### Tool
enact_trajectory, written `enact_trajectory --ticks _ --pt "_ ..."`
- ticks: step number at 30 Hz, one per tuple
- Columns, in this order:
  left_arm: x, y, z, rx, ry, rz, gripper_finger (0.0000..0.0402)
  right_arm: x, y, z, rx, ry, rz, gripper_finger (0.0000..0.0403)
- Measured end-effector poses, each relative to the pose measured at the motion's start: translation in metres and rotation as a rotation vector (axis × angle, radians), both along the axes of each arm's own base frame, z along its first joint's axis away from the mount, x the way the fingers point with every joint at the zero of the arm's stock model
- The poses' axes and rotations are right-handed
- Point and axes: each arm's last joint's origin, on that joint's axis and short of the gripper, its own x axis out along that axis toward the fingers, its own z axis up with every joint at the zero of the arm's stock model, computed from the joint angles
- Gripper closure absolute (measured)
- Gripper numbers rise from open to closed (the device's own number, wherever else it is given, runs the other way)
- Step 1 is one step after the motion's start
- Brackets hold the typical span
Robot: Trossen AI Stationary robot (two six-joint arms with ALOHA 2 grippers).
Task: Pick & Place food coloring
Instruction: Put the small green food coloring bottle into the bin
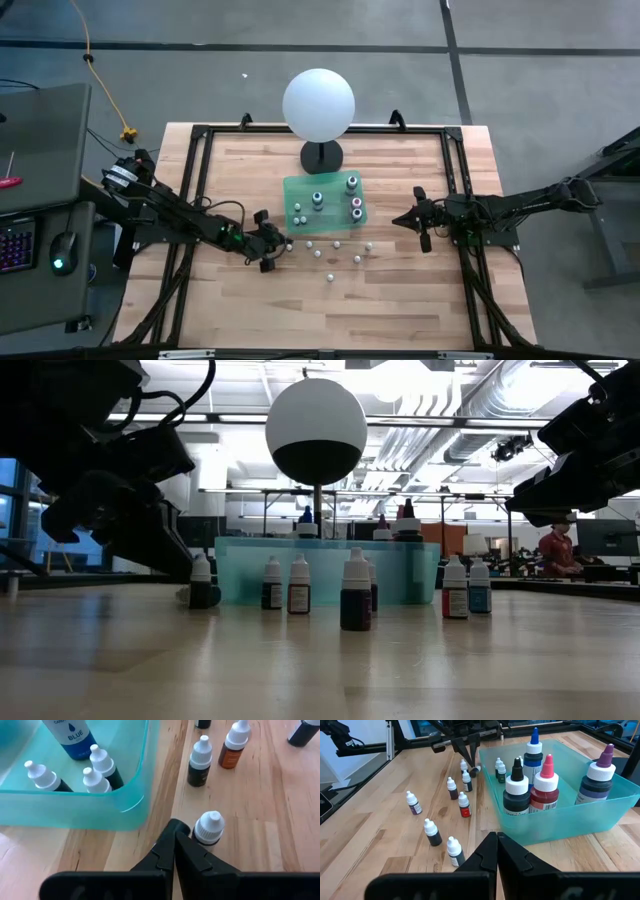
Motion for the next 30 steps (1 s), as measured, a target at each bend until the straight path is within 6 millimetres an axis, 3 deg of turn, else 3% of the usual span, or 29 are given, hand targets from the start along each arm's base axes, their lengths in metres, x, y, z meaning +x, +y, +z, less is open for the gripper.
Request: enact_trajectory --ticks 7,21,30 --pt "-0.003 0.0 -0.003 0.032 0.066 -0.079 0.0374 0.0 0.0 0.0 0.0 0.0 0.0 0.0402" --pt "-0.004 0.001 0.003 0.183 0.125 -0.134 0.0248 0.0 0.0 0.0 0.0 0.0 -0.001 0.0402" --pt "-0.01 0.004 -0.002 0.333 0.252 -0.243 0.0234 0.0 0.0 0.0 0.0 0.0 0.0 0.0402"
